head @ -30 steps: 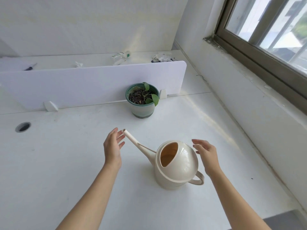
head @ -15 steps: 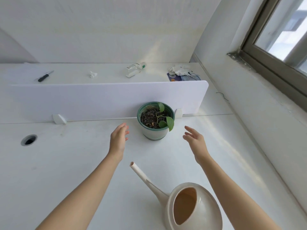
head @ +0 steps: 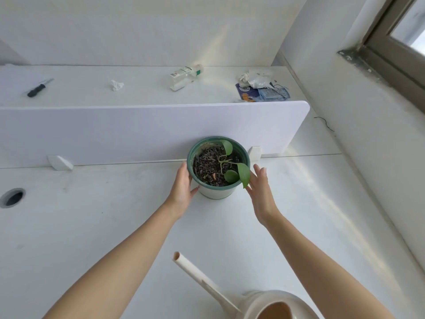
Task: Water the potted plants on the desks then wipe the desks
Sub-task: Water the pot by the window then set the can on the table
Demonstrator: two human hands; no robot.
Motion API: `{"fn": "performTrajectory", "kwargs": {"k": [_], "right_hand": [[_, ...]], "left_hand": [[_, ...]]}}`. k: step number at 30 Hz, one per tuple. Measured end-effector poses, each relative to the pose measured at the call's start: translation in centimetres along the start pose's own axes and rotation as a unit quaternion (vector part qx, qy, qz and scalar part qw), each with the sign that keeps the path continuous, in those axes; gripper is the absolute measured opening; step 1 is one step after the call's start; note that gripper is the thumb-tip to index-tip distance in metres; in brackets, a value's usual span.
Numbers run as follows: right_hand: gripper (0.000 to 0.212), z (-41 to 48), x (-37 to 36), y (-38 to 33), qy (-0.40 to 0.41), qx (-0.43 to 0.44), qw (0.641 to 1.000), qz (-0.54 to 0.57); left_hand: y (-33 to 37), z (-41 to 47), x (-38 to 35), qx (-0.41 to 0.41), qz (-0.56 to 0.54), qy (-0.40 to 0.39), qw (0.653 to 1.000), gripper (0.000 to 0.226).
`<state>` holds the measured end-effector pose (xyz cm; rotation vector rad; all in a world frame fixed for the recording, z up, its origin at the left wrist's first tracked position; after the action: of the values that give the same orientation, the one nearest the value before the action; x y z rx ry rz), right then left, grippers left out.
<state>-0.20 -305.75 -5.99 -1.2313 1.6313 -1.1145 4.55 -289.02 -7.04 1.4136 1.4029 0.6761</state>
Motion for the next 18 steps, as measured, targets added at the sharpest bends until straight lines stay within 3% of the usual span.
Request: {"fn": "performTrajectory", "kwargs": {"k": [2, 5, 11, 18], "right_hand": [[0.058, 0.6, -0.3, -0.2, -0.008, -0.01, 1.0, 0.004], [0.062, 2.1, -0.1, -0.3, -0.019, -0.044, 0.999, 0.011], [0.069, 0.5, 1.4, 0.9, -0.007, -0.06, 0.998, -0.005], [0.07, -0.8, -0.8, 1.0, -0.036, -0.051, 0.998, 0.007]], "left_hand": [[-0.7, -0.5, 0.0, -0.001, 0.01, -0.012, 1.0, 0.053], [-1.1, -0.9, 0.6, -0.004, 0.042, -0.018, 0.999, 0.058], [-0.8, -1.0, 2.7, 0.012, 0.019, 0.06, 0.998, 0.06], [-0.5, -0.7, -0.6, 0.027, 0.018, -0.01, 0.999, 0.053]]}}
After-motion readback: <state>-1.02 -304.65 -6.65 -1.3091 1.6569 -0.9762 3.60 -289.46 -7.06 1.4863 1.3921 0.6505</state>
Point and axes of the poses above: each hand's wrist, its own z-axis towards the middle knuckle, its own x-axis out of the back of the hand, y = z × x, the point moved 7 cm from there along z, towards the middle knuckle, and after that the axes turned 1 degree about -x, right-handed, at the moved point
